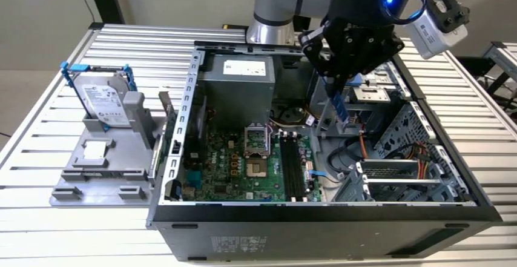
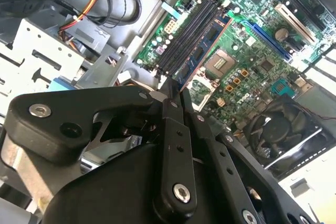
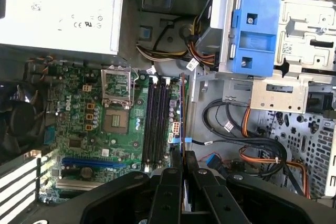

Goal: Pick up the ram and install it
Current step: 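Insert the ram into the slot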

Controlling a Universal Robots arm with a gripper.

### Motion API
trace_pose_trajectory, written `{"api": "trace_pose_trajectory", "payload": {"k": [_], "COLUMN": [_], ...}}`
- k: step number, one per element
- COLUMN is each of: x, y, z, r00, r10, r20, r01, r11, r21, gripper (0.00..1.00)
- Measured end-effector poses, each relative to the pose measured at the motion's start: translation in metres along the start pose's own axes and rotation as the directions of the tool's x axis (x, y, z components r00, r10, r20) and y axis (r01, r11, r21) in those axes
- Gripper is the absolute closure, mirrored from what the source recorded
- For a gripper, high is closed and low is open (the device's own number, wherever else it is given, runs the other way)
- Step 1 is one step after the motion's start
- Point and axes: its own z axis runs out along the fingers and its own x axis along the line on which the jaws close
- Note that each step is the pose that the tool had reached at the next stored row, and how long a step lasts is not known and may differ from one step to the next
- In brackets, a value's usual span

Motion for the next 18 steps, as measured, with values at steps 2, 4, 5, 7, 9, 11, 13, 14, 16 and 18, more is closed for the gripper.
{"api": "trace_pose_trajectory", "payload": {"k": [2,4,5,7,9,11,13,14,16,18], "x": [-0.0001,-0.0004,-0.0006,-0.0013,-0.0017,-0.0019,-0.0020,-0.0020,-0.0020,-0.0019], "y": [-0.0001,-0.0002,-0.0002,-0.0003,-0.0004,-0.0004,-0.0005,-0.0005,-0.0005,-0.0005], "z": [0.0021,0.0041,0.0052,0.0074,0.0096,0.0107,0.0108,0.0109,0.0112,0.0126], "r00": [1.0000,1.0000,1.0000,1.0000,1.0000,1.0000,1.0000,1.0000,1.0000,0.9999], "r10": [0.000,0.000,0.000,0.000,0.000,0.000,0.000,0.000,0.001,0.008], "r20": [-0.0006,-0.0021,-0.0029,-0.0045,-0.0056,-0.0063,-0.0064,-0.0064,-0.0063,-0.0060], "r01": [0.000,0.000,0.000,0.000,0.000,0.000,0.000,0.000,-0.001,-0.008], "r11": [1.0000,1.0000,1.0000,1.0000,1.0000,1.0000,1.0000,1.0000,1.0000,1.0000], "r21": [0.0005,0.0012,0.0015,0.0021,0.0027,0.0039,0.0039,0.0039,0.0038,0.0040], "gripper": [1.00,1.00,1.00,1.00,1.00,1.00,1.00,1.00,1.00,1.00]}}
